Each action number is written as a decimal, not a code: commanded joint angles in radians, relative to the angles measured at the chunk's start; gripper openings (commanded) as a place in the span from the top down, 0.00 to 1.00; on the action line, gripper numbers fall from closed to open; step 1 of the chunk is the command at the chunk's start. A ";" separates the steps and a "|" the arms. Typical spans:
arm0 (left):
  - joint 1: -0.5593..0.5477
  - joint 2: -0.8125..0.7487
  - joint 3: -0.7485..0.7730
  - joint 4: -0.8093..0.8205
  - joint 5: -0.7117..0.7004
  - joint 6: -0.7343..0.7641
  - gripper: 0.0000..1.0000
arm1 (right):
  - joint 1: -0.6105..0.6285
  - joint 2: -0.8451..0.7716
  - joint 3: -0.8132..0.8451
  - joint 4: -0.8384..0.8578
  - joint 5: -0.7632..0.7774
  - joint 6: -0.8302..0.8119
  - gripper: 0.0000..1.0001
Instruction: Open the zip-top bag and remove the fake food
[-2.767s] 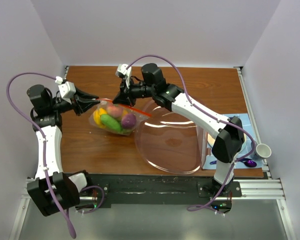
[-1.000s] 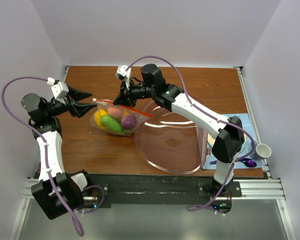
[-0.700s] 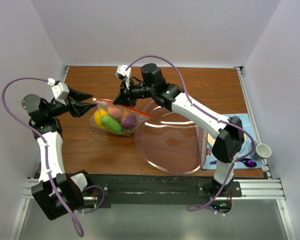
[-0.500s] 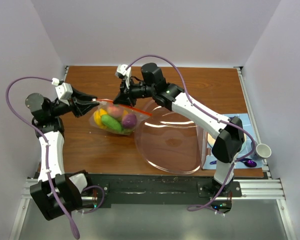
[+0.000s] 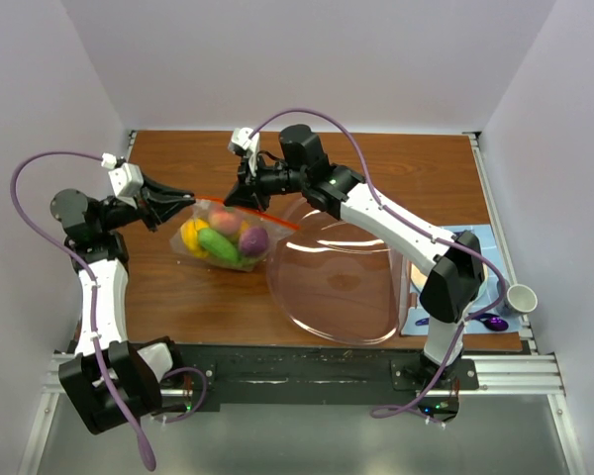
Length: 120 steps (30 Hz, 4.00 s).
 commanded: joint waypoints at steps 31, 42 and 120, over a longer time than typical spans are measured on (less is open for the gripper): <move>-0.048 -0.089 0.101 -0.054 0.211 -0.008 0.94 | 0.104 0.085 0.167 0.004 -0.038 -0.027 0.59; -0.048 -0.057 0.148 -0.244 0.206 0.087 0.16 | 0.090 0.091 0.215 -0.021 -0.018 -0.035 1.00; -0.100 -0.052 0.070 -0.270 0.206 0.127 0.19 | 0.109 -0.004 0.216 -0.055 0.007 -0.019 1.00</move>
